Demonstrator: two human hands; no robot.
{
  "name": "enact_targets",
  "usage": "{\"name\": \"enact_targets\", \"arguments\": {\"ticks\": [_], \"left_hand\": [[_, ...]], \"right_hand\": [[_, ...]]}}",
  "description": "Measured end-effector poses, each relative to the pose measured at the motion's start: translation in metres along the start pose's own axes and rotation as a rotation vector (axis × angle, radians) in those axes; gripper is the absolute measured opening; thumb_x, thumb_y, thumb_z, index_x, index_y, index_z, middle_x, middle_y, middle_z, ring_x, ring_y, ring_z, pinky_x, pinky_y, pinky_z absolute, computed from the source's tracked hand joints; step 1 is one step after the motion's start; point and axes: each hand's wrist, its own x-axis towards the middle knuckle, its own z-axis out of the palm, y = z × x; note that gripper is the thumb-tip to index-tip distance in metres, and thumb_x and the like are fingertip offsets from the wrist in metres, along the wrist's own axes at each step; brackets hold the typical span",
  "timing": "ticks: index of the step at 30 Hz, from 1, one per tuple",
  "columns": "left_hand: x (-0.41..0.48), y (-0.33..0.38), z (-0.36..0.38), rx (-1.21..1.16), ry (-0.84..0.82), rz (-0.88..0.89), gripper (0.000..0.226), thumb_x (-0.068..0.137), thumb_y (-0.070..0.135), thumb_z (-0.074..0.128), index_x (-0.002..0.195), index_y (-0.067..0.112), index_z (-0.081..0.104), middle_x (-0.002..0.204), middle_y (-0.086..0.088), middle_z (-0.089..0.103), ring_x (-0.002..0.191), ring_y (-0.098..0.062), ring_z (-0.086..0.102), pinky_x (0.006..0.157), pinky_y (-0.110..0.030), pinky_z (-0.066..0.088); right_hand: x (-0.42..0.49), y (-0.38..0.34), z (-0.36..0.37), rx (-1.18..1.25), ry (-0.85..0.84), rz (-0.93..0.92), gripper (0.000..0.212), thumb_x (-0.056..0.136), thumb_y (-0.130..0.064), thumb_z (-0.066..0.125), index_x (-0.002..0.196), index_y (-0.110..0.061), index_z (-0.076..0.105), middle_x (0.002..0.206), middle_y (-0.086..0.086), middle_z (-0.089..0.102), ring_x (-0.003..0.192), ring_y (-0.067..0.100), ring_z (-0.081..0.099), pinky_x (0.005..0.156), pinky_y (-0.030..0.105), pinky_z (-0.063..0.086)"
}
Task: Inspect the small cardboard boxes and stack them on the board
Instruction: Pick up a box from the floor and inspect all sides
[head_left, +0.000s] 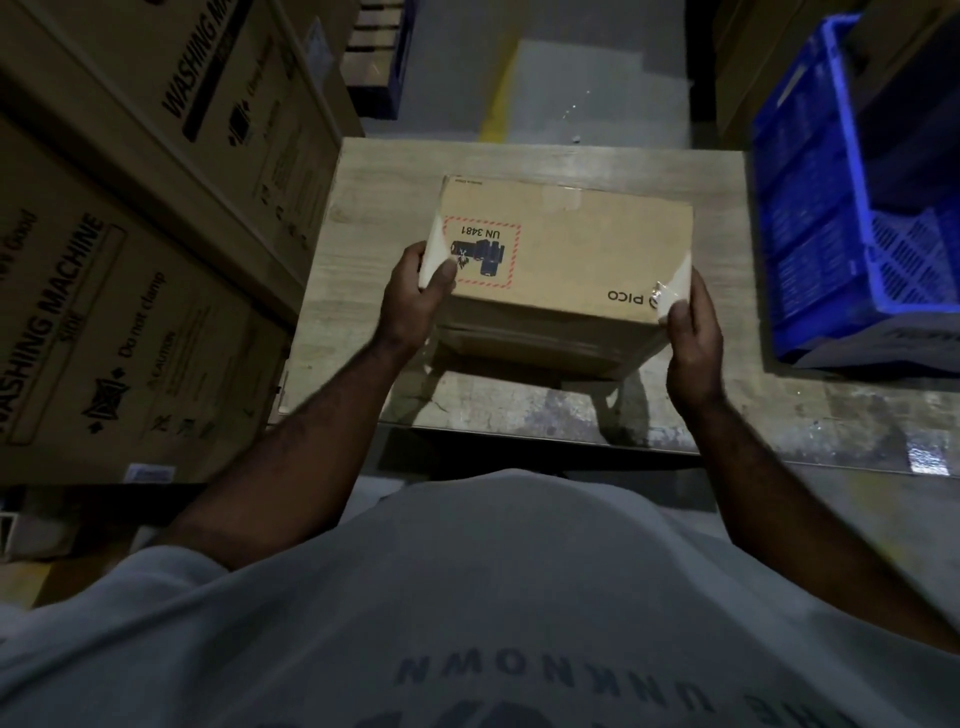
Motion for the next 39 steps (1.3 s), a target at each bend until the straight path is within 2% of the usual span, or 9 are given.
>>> {"name": "enact_targets", "arguments": {"ticks": [5, 8, 13, 17, 20, 23, 30, 36, 39], "left_hand": [[-0.021, -0.032, 0.004, 0.032, -0.056, -0.105, 0.039, 0.094, 0.043, 0.064, 0.128, 0.026, 0.054, 0.125, 0.000, 0.065, 0.115, -0.021, 0.063, 0.099, -0.044, 0.055], [-0.021, -0.037, 0.009, 0.064, -0.112, -0.205, 0.047, 0.095, 0.040, 0.069, 0.135, 0.018, 0.057, 0.126, 0.002, 0.066, 0.114, -0.020, 0.063, 0.090, -0.029, 0.054], [-0.014, -0.033, 0.010, 0.154, -0.130, -0.293, 0.053, 0.097, 0.042, 0.067, 0.139, 0.013, 0.055, 0.127, -0.004, 0.064, 0.114, -0.022, 0.061, 0.089, -0.027, 0.048], [-0.004, -0.016, 0.016, 0.305, 0.056, -0.261, 0.065, 0.092, 0.066, 0.060, 0.123, 0.010, 0.060, 0.116, -0.008, 0.070, 0.101, -0.026, 0.066, 0.085, -0.035, 0.055], [0.003, 0.007, 0.022, 0.459, 0.196, -0.159, 0.055, 0.097, 0.065, 0.053, 0.097, 0.010, 0.057, 0.091, -0.006, 0.064, 0.084, -0.027, 0.063, 0.065, -0.032, 0.041], [0.007, 0.018, 0.025, 0.464, 0.260, -0.050, 0.053, 0.095, 0.064, 0.056, 0.100, 0.012, 0.063, 0.090, -0.005, 0.069, 0.086, -0.028, 0.067, 0.067, -0.036, 0.052], [0.010, 0.002, 0.026, 0.545, 0.151, -0.034, 0.052, 0.089, 0.055, 0.070, 0.117, 0.012, 0.068, 0.112, -0.009, 0.074, 0.100, -0.028, 0.070, 0.075, -0.029, 0.052], [0.004, -0.009, 0.027, 0.549, 0.049, -0.052, 0.051, 0.092, 0.036, 0.074, 0.133, 0.014, 0.056, 0.127, -0.012, 0.068, 0.110, -0.030, 0.066, 0.088, -0.033, 0.054], [0.004, -0.009, 0.032, 0.607, 0.001, -0.011, 0.052, 0.095, 0.031, 0.069, 0.139, 0.014, 0.047, 0.138, -0.012, 0.056, 0.121, -0.031, 0.057, 0.100, -0.040, 0.050]], "right_hand": [[-0.026, 0.032, -0.016, -0.230, -0.111, 0.063, 0.068, 0.100, -0.050, 0.059, 0.156, -0.017, 0.039, 0.144, 0.000, 0.061, 0.133, 0.013, 0.058, 0.108, 0.036, 0.049], [-0.026, 0.049, -0.018, -0.404, -0.206, 0.155, 0.060, 0.099, -0.046, 0.068, 0.151, -0.028, 0.045, 0.139, -0.006, 0.063, 0.127, 0.014, 0.061, 0.104, 0.036, 0.050], [-0.009, 0.053, -0.009, -0.482, -0.146, 0.189, 0.048, 0.099, -0.030, 0.071, 0.141, -0.012, 0.059, 0.132, 0.010, 0.069, 0.121, 0.030, 0.065, 0.097, 0.043, 0.055], [-0.004, 0.035, -0.006, -0.470, -0.059, 0.084, 0.043, 0.100, -0.033, 0.070, 0.138, -0.015, 0.063, 0.123, 0.003, 0.073, 0.111, 0.023, 0.070, 0.095, 0.039, 0.057], [0.003, 0.017, -0.008, -0.466, -0.026, -0.010, 0.046, 0.102, -0.034, 0.066, 0.143, -0.016, 0.060, 0.125, -0.008, 0.068, 0.112, 0.009, 0.066, 0.092, 0.020, 0.052], [0.011, 0.000, -0.009, -0.422, 0.038, -0.029, 0.049, 0.102, -0.031, 0.065, 0.148, -0.018, 0.056, 0.131, -0.009, 0.066, 0.116, 0.003, 0.062, 0.093, 0.009, 0.047], [0.021, 0.003, -0.022, -0.437, -0.066, 0.034, 0.044, 0.098, -0.044, 0.058, 0.140, -0.032, 0.062, 0.124, -0.009, 0.073, 0.115, 0.014, 0.069, 0.097, 0.049, 0.057], [0.007, 0.016, -0.021, -0.282, -0.136, 0.115, 0.050, 0.104, -0.040, 0.055, 0.152, -0.028, 0.050, 0.138, -0.005, 0.067, 0.127, 0.015, 0.063, 0.108, 0.052, 0.052], [0.003, 0.012, -0.014, -0.070, -0.146, 0.225, 0.070, 0.098, -0.062, 0.057, 0.153, -0.019, 0.048, 0.145, 0.005, 0.062, 0.134, 0.024, 0.059, 0.115, 0.050, 0.046]]}}
